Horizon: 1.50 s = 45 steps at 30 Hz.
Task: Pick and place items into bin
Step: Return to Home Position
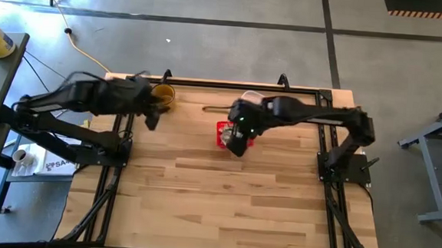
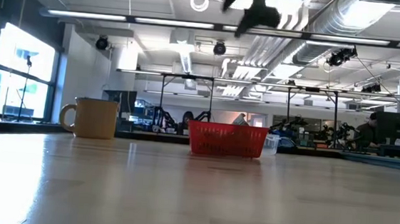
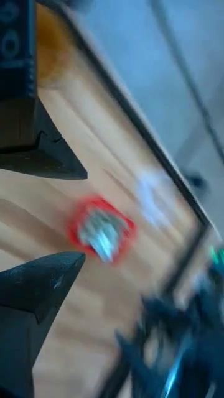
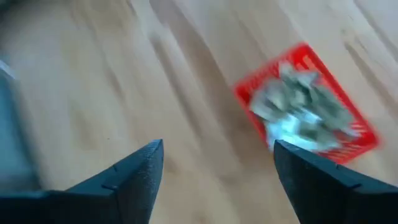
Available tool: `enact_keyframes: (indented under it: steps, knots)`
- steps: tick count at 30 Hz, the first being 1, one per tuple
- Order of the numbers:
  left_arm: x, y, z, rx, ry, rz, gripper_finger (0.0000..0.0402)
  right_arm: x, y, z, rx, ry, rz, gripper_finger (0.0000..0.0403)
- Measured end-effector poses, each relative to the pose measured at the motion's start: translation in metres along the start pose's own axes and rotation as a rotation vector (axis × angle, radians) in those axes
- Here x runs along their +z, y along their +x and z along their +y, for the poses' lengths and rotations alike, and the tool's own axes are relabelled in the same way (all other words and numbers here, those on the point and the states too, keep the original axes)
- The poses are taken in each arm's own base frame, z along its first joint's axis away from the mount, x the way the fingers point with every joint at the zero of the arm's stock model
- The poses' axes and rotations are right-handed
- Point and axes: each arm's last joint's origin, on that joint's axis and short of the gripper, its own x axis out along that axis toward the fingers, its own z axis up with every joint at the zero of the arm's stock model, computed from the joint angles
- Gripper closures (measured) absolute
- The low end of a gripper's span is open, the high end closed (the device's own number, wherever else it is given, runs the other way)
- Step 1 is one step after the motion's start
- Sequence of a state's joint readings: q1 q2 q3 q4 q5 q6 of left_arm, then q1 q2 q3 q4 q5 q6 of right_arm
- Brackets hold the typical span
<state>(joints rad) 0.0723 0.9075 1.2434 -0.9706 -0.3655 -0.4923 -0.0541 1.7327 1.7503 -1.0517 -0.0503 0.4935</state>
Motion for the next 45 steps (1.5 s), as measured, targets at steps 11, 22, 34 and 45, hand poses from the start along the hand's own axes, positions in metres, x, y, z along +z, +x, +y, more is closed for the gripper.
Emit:
enact_keyframes:
  steps: [11, 22, 34, 45]
  knots:
    - [-0.076, 0.065, -0.035, -0.756, 0.007, -0.216, 0.0167, -0.091, -0.037, 0.036, 0.159, -0.087, -0.268, 0.0109]
    - [-0.087, -0.019, 0.043, -0.6, -0.007, -0.389, 0.0167, -0.185, -0.117, -0.076, 0.344, 0.004, -0.762, 0.0109]
    - [-0.152, 0.012, 0.064, -0.572, -0.072, -0.353, 0.0167, -0.245, -0.061, -0.121, 0.37, -0.053, -1.102, 0.011]
    - [-0.187, 0.058, 0.065, -0.516, -0.13, -0.264, 0.0167, -0.269, -0.008, -0.136, 0.379, -0.132, -1.171, 0.011]
